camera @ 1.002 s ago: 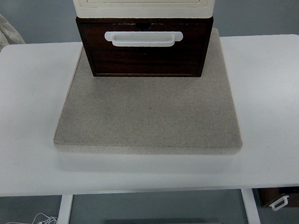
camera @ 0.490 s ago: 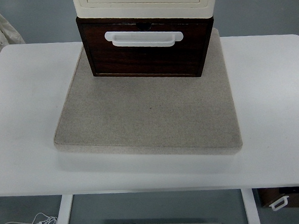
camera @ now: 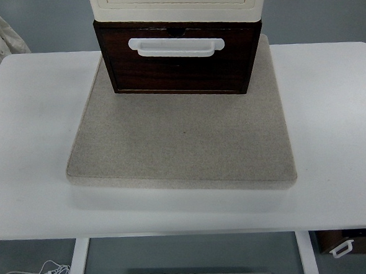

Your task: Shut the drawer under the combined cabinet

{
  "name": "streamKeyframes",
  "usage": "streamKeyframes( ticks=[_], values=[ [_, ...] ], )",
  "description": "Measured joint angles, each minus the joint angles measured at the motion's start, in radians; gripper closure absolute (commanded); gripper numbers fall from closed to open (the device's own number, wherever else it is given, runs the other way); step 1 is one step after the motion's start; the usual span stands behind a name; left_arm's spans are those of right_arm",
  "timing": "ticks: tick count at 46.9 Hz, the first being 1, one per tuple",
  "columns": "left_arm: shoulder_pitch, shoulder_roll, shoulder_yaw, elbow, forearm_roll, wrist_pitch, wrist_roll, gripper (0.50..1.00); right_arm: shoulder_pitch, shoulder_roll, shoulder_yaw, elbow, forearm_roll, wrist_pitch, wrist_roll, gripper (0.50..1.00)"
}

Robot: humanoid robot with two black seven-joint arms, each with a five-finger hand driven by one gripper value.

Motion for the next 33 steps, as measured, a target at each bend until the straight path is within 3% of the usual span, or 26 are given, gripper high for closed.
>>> streamKeyframes(
  ticks=[12,33],
  values=[
    [0.103,-0.087,0.000,0.013,-0.013,0.000,0.005,0.500,-0.003,0.000,0.001,0.000,-0.001,0.000,-0.001,0.548],
    [0.112,-0.197,-0.001,0.078,-0.149,0.009,0.001,0.500,-0.005,0.000,0.010,-0.002,0.005,0.000,0.000,0.548]
  ],
)
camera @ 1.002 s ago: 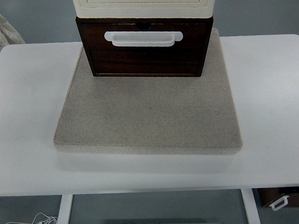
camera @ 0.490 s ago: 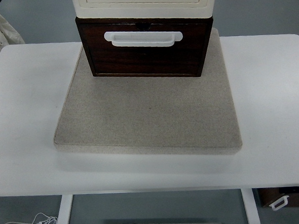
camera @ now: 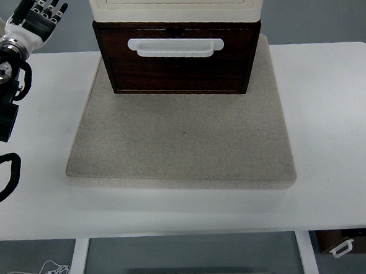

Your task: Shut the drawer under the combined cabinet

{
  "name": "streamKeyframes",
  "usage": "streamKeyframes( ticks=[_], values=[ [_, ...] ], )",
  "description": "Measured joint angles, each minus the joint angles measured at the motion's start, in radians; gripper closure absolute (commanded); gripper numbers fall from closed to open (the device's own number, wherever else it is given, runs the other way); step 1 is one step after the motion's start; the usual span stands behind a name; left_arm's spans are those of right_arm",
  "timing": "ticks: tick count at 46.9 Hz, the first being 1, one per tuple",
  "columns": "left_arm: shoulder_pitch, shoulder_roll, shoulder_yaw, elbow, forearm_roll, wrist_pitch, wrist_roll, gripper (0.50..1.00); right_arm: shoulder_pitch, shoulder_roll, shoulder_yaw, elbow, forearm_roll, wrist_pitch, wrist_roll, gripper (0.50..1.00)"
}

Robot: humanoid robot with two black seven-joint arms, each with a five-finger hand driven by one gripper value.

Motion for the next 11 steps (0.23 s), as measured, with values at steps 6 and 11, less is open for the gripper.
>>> streamKeyframes(
  ticks=[6,11],
  values=[
    [0.001,-0.017,0.000,-0.001,-0.025,-0.012,0.000,0.500,0.000,0.000,0.001,0.000,0.000,0.000,0.000,0.548],
    [0.001,-0.039,0.001,-0.004,-0.026,-0.014,0.000,0.500,0.000,0.000,0.002,0.000,0.000,0.000,0.000,0.548]
  ],
)
